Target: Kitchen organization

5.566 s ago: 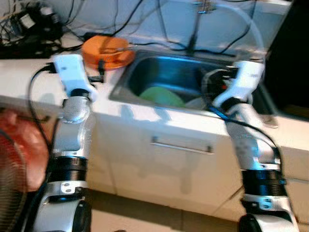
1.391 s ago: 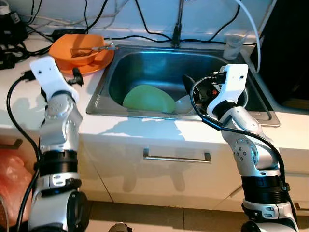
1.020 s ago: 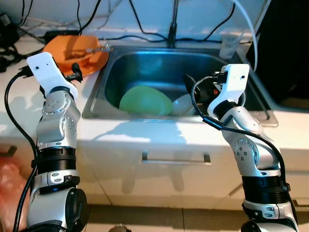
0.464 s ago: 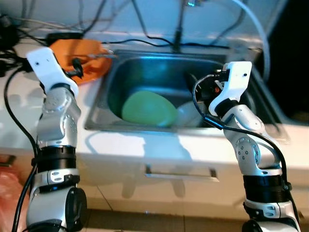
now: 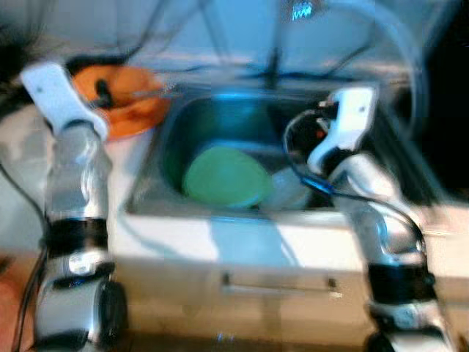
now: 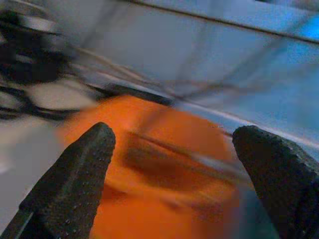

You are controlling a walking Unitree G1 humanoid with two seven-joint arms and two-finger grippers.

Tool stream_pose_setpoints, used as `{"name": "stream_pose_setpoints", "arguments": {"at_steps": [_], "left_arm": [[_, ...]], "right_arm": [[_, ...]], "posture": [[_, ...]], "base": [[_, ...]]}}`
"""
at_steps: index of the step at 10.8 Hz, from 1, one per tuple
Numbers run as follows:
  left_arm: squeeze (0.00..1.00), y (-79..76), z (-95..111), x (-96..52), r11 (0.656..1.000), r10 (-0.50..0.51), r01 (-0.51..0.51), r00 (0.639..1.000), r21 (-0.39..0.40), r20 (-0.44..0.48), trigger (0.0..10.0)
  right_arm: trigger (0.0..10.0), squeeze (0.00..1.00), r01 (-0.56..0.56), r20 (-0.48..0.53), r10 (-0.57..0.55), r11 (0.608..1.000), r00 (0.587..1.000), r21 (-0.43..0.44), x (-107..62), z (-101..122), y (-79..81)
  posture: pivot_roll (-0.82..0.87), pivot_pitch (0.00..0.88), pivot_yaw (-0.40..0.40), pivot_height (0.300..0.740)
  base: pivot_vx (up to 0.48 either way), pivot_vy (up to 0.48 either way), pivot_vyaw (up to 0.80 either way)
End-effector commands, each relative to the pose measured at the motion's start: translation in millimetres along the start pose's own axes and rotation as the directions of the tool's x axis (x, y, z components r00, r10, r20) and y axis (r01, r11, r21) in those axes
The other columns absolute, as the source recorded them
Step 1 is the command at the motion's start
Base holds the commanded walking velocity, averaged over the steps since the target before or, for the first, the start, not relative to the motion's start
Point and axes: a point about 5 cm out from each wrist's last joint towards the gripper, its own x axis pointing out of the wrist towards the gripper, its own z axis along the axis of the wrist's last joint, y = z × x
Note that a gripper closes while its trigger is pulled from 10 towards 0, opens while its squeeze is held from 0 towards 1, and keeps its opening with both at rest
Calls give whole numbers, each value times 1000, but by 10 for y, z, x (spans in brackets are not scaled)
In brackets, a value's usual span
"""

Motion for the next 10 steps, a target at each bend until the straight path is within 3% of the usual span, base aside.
{"name": "stream_pose_setpoints", "arguments": {"at_steps": [1, 6, 10], "left_arm": [[0, 72, 34, 13, 1000, 26, -26, 1000, 5, 8, 10000], [0, 85, 26, 1, 999, 51, -51, 999, 13, -1, 10000], [0, 132, -93, 15, 995, 89, -92, 992, -36, -92, 10000]], "right_arm": [[10000, 0, -14, 17, 15, 1000, 1000, -5, 4, 40, 47], [10000, 0, -14, 13, 14, 1000, 1000, -6, -3, 26, 50], [10000, 0, -10, 7, 10, 1000, 1000, -4, -23, 25, 38]], "posture": [[-62, 39, -8, 740], [-62, 40, -5, 740], [-67, 53, -4, 740]], "base": [[0, 0, 0], [0, 0, 0], [0, 0, 0]]}}
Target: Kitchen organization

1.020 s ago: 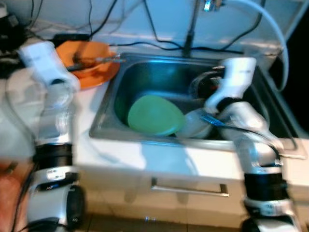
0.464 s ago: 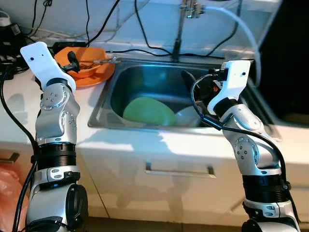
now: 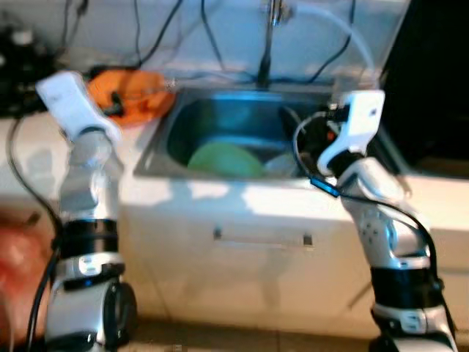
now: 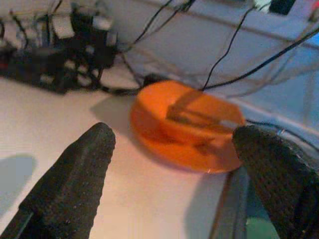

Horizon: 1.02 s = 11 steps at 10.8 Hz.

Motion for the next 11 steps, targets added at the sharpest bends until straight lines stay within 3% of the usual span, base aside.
{"name": "stream_pose_setpoints", "arguments": {"at_steps": [1, 5, 11], "left_arm": [[0, 9, -4, 24, 1000, 15, -15, 1000, -3, -20, 10000], [0, 20, 4, 53, 999, 20, -21, 999, -40, -27, 10000], [0, -25, 15, 76, 1000, 1, -2, 999, -28, -34, 10000]], "right_arm": [[10000, 0, 1, 4, -1, 1000, 1000, -6, -9, 33, 4], [10000, 0, 8, 0, -8, 1000, 1000, -3, -7, 23, -6], [10000, 0, 19, 10, -19, 1000, 1000, 0, 3, 36, -15]], "posture": [[-68, 56, -4, 740], [-66, 58, -2, 740], [-67, 47, 7, 740]], "base": [[0, 0, 0], [0, 0, 0], [0, 313, 0]]}}
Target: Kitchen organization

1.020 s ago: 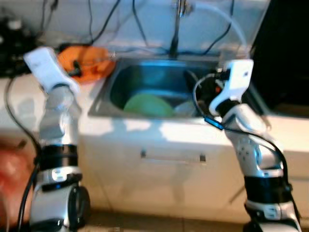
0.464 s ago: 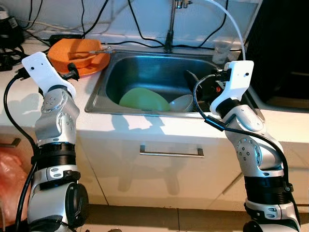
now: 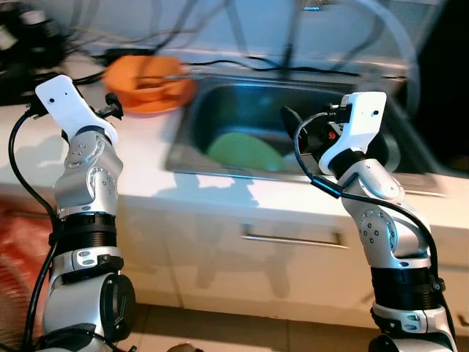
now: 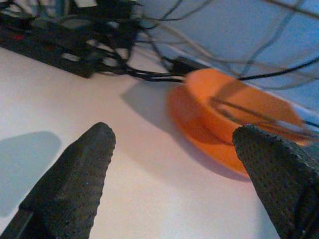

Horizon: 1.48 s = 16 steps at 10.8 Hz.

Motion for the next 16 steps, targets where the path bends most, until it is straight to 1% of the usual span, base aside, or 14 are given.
{"name": "stream_pose_setpoints", "arguments": {"at_steps": [1, 5, 6, 11, 12, 13, 14, 16], "left_arm": [[0, -84, 45, 5, 1000, -24, 24, 999, 10, 21, 10000], [0, -92, 75, 14, 1000, -28, 28, 999, 3, 33, 10000], [0, -91, 69, 19, 1000, -28, 28, 999, -7, 25, 10000], [0, -127, 41, 25, 999, -38, 38, 999, 14, 11, 10000], [0, -147, 55, 22, 998, -54, 53, 998, 31, 29, 10000], [0, -185, 64, 6, 995, -92, 90, 995, 51, 43, 10000], [0, -225, 66, -15, 990, -128, 124, 990, 59, 59, 10000], [0, -242, 50, -30, 993, -113, 110, 992, 52, 55, 10000]], "right_arm": [[10000, 0, 17, 10, -17, 1000, 1000, -9, -5, 41, -41], [10000, 0, 22, 11, -21, 1000, 1000, -6, -8, 36, -38], [10000, 0, 22, 11, -22, 1000, 1000, -5, -7, 32, -36], [10000, 0, 29, 15, -29, 1000, 999, -6, -12, 38, -49], [10000, 0, 31, 16, -30, 1000, 999, -7, -11, 40, -54], [10000, 0, 31, 17, -31, 999, 999, -7, -11, 40, -55], [10000, 0, 31, 18, -31, 999, 999, -8, -11, 40, -54], [10000, 0, 31, 17, -31, 999, 999, -11, -15, 42, -59]], "posture": [[-69, 47, 8, 740], [-66, 48, 10, 740], [-66, 48, 12, 740], [-68, 45, 15, 740], [-70, 42, 17, 740], [-70, 42, 18, 740], [-70, 41, 18, 740], [-72, 40, 18, 740]], "base": [[0, 0, 0], [0, 0, 0], [0, 480, 0], [0, 480, 0], [0, 0, 0], [0, 0, 0], [398, 0, 0], [403, 0, 0]]}}
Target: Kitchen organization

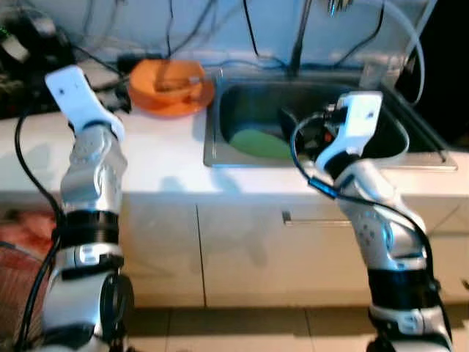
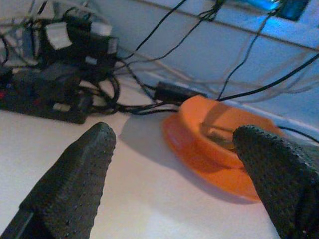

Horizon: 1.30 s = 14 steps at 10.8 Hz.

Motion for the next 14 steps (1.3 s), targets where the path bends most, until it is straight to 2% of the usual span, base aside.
{"name": "stream_pose_setpoints", "arguments": {"at_steps": [1, 3, 5, 7, 9, 11, 12, 14], "left_arm": [[0, -65, 37, -10, 1000, -7, 7, 1000, 10, 19, 10000], [0, -66, 49, -22, 1000, -2, 2, 1000, 5, 30, 10000], [0, -81, 45, -32, 1000, -2, 2, 1000, 3, 29, 10000], [0, -96, 31, -42, 1000, -15, 15, 1000, -1, 23, 10000], [0, -203, -86, -114, 994, -107, 107, 994, -16, -22, 10000], [0, -264, -404, -412, 966, -257, 259, 962, 4, -94, 10000], [0, -233, -530, -556, 956, -286, 291, 951, 25, -122, 10000], [0, -210, -598, -707, 939, -326, 335, 939, 78, -112, 10000]], "right_arm": [[10000, 0, 26, 13, -25, 1000, 1000, -11, -14, 45, -68], [10000, 0, 23, 11, -23, 999, 1000, -23, -9, 46, -67], [10000, 0, 30, 6, -30, 999, 1000, -34, 0, 39, -69], [10000, 0, 35, 13, -35, 999, 999, -21, 0, 45, -82], [10000, 0, 76, 38, -76, 997, 996, -3, -15, 74, -118], [10000, 0, 125, 48, -125, 992, 991, -1, -56, 35, -141], [10000, 0, 144, 76, -142, 990, 987, -13, -64, 41, -131], [10000, 0, 150, 87, -148, 989, 985, -11, -64, 21, -75]], "posture": [[-72, 38, 17, 740], [-72, 38, 15, 740], [-71, 38, 13, 740], [-73, 39, 13, 740], [-74, 40, 11, 740], [-64, 48, -3, 740], [-51, 53, -10, 740], [-45, 56, -17, 740]], "base": [[0, 0, 0], [0, 0, 200], [0, 0, 800], [0, 0, 0], [0, 0, 0], [0, 0, 0], [0, 0, 0], [0, 0, 0]]}}
